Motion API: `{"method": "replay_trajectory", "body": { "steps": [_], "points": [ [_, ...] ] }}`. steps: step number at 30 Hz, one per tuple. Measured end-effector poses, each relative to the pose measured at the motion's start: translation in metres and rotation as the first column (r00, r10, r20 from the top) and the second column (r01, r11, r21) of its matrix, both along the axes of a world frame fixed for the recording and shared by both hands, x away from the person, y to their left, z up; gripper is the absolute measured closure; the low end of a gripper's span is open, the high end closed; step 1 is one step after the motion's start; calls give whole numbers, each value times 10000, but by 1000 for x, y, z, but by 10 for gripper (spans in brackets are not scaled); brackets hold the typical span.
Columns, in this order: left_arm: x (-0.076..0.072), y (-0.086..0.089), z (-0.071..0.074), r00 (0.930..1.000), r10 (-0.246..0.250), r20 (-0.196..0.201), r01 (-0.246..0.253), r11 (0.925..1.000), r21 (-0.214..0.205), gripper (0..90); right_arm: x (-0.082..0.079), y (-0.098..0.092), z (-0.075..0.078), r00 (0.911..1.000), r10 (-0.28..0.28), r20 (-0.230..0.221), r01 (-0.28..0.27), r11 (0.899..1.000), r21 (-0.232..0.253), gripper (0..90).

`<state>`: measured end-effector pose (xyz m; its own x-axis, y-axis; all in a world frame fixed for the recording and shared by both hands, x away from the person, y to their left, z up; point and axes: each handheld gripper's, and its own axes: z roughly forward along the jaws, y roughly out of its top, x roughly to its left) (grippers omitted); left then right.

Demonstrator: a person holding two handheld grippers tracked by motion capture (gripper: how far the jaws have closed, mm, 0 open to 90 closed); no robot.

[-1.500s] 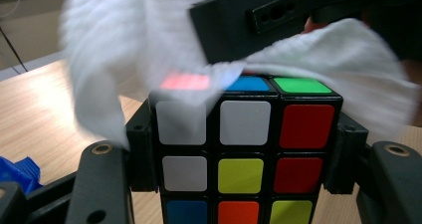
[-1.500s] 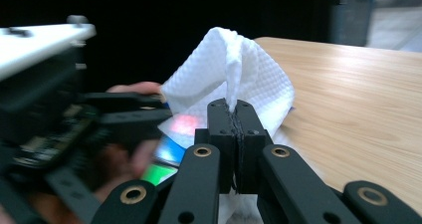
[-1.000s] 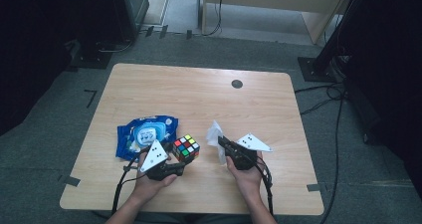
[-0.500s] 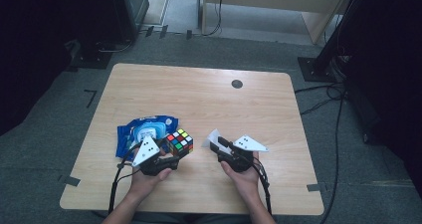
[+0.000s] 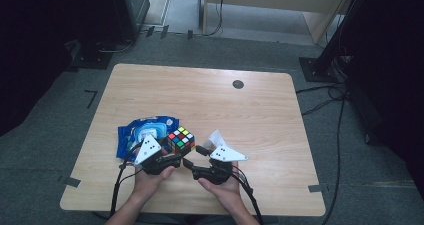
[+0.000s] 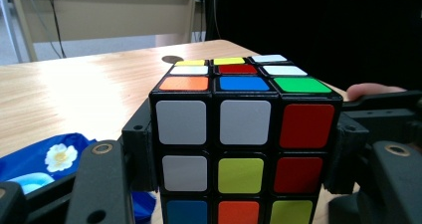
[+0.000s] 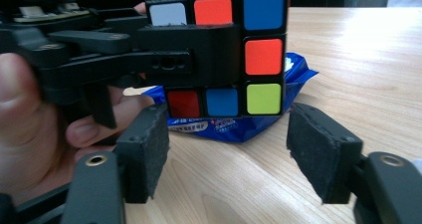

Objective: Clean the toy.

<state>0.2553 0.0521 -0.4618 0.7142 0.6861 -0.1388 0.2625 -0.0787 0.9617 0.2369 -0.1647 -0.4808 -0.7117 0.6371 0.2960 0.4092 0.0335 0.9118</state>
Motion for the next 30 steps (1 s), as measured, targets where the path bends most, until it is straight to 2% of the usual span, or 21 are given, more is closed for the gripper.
{"method": "replay_trajectory", "body": {
  "steps": [4, 8, 12, 16, 19, 23, 25, 28, 30],
  "points": [
    [-2, -4, 0, 10000, -57, -39, 57, 10000, 17, 345, -1, 4, -2, 9997, -219, 135, 219, 9997, -64, 302],
    [-4, -9, 0, 9998, -137, -113, 135, 9999, -102, 344, -3, 8, 0, 9983, -277, 509, 289, 9993, -235, 282],
    [-5, -10, 0, 9996, -251, -115, 250, 9997, -38, 344, -3, 8, 1, 9961, -523, 717, 544, 9982, -269, 335],
    [-4, -9, -2, 9990, -355, -270, 354, 9994, -24, 343, -4, 8, 1, 9941, -498, 963, 561, 9963, -644, 342],
    [-2, -9, -2, 9974, -452, -560, 451, 9990, -27, 342, -4, 8, 1, 9916, -429, 1223, 564, 9924, -1096, 345],
    [0, -8, 3, 9932, -745, -896, 766, 9969, 194, 335, -5, 7, 3, 9813, -272, 1907, 635, 9802, -1873, 348],
    [2, -8, 6, 9894, -902, -1135, 941, 9952, 288, 326, -6, 5, 5, 9707, -108, 2400, 707, 9676, -2424, 348],
    [4, -8, 8, 9830, -1044, -1512, 1096, 9936, 262, 306, -8, 4, 7, 9621, 120, 2725, 696, 9552, -2878, 350],
    [5, -9, 10, 9780, -1104, -1768, 1173, 9927, 291, 297, -9, 4, 8, 9544, 321, 2970, 698, 9427, -3263, 350]
  ]
}}
